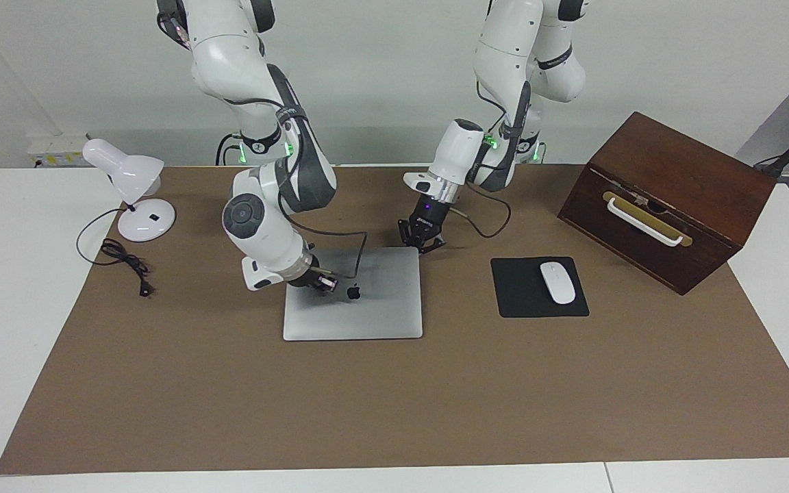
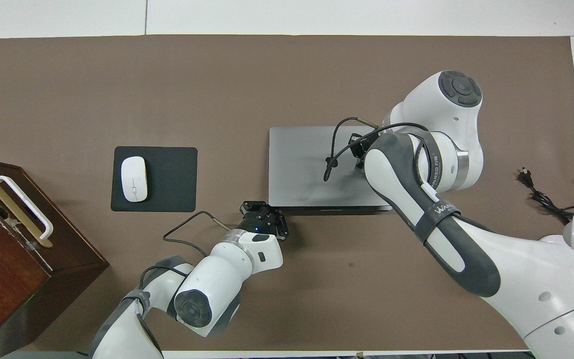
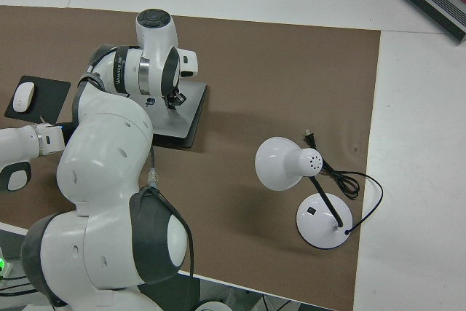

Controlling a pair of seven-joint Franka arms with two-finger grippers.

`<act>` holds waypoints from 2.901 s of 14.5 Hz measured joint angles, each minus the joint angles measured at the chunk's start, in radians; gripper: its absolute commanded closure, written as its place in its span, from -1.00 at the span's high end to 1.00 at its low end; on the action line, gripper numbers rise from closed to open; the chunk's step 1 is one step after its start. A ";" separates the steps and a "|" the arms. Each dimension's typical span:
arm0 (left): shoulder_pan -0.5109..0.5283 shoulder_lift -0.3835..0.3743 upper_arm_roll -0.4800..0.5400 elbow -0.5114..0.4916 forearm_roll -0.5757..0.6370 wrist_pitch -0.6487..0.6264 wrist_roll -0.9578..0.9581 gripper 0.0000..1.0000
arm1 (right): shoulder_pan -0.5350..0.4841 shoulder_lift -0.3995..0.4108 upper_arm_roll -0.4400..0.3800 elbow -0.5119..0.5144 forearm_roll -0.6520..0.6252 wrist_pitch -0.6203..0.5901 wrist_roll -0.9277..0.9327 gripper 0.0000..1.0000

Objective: Close laptop with both arms

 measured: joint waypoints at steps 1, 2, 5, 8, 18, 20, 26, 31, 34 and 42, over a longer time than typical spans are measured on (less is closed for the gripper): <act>0.000 0.000 0.000 0.000 0.000 0.000 0.000 -1.00 | 0.000 0.000 0.000 0.000 0.000 0.000 0.001 -1.00; 0.000 0.000 0.000 0.000 0.000 0.000 0.000 -1.00 | 0.000 0.000 0.000 0.002 0.000 -0.001 0.001 -1.00; 0.000 0.000 0.000 0.000 0.000 0.000 0.001 -1.00 | 0.000 -0.004 0.000 0.014 0.000 -0.002 0.008 -1.00; 0.000 0.000 0.000 0.000 0.000 0.001 0.001 -1.00 | -0.002 -0.008 -0.005 0.039 0.000 -0.003 0.012 -1.00; 0.000 0.001 0.004 0.001 0.000 0.002 0.001 -1.00 | -0.119 -0.044 -0.021 0.172 -0.184 -0.130 -0.134 -1.00; 0.001 0.000 0.013 0.002 0.000 0.005 0.001 -1.00 | -0.145 -0.051 -0.021 0.175 -0.217 -0.130 -0.201 -1.00; 0.026 -0.090 0.024 -0.009 0.000 -0.083 0.010 -1.00 | -0.204 -0.073 -0.022 0.177 -0.221 -0.130 -0.349 -0.11; 0.107 -0.357 0.027 -0.007 0.000 -0.548 0.184 -1.00 | -0.226 -0.074 -0.023 0.177 -0.222 -0.130 -0.423 1.00; 0.189 -0.531 0.029 0.010 0.000 -0.833 0.251 -1.00 | -0.232 -0.079 -0.023 0.177 -0.222 -0.130 -0.438 1.00; 0.420 -0.693 0.033 0.307 0.000 -1.477 0.283 -1.00 | -0.235 -0.081 -0.023 0.177 -0.222 -0.130 -0.455 1.00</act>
